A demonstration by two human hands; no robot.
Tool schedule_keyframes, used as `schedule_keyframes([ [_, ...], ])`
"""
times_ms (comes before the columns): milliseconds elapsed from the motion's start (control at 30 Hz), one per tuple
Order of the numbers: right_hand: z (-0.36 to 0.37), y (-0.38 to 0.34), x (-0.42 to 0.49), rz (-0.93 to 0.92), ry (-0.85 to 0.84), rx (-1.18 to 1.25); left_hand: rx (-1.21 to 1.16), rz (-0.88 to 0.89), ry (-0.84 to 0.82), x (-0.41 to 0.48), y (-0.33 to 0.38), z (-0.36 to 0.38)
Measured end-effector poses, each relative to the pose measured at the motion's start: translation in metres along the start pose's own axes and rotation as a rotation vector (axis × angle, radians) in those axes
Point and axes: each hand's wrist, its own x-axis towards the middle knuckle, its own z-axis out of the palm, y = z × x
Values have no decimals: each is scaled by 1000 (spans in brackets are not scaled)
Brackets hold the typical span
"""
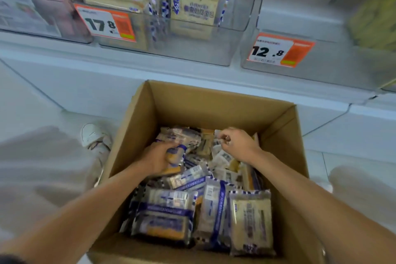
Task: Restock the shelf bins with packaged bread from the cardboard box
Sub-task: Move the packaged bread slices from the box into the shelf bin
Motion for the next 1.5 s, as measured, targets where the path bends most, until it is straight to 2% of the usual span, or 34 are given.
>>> schedule_keyframes([
  [100, 2, -4, 1, 3, -21, 58, 445, 179, 94, 2, -2, -7],
  [133, 1, -7, -1, -8, -21, 72, 578, 279, 92, -1, 6, -7],
  [167, 0, -12, -4, -27, -15, 97, 608, 348, 50, -5, 17, -9],
  [267, -11, -33, -16, -81, -32, 285, 461, 462, -120, -32, 69, -9],
  [367, -29, -54, -28, -107, -30, 488, 367, 463, -207, -61, 110, -12],
  [433, -39, -63, -39, -104, 18, 640, 372, 471, -170, -80, 125, -17],
  [500, -43, -64, -47, -59, 55, 832, 384, 489, 10, -89, 129, -26],
  [567, -44, -60, -50, -1, 72, 1035, 204, 406, 127, -96, 125, -36],
  [667, -40, -55, -50, 13, 42, 1211, -265, 115, -139, -103, 115, -40],
  [733, -36, -55, -48, 10, 8, 1180, -330, 109, -186, -104, 108, -38],
  [800, -32, -53, -45, 19, -32, 1062, -339, 154, -59, -101, 103, -40],
  [900, -23, -43, -35, 37, -151, 657, -347, 184, 91, -91, 92, -47],
  [1033, 13, -35, -14, 75, -331, 334, -309, 164, 94, -80, 76, -49],
  [1167, 50, -28, -3, 152, -477, 376, -286, 211, 81, -74, 73, -46],
  [1267, 54, -24, -3, 195, -488, 462, -270, 239, 112, -72, 78, -41],
  [1400, 30, -27, -11, 153, -401, 577, -206, 269, 164, -72, 88, -32],
  [1500, -7, -28, -23, 144, -169, 646, -198, 306, 258, -78, 98, -28],
])
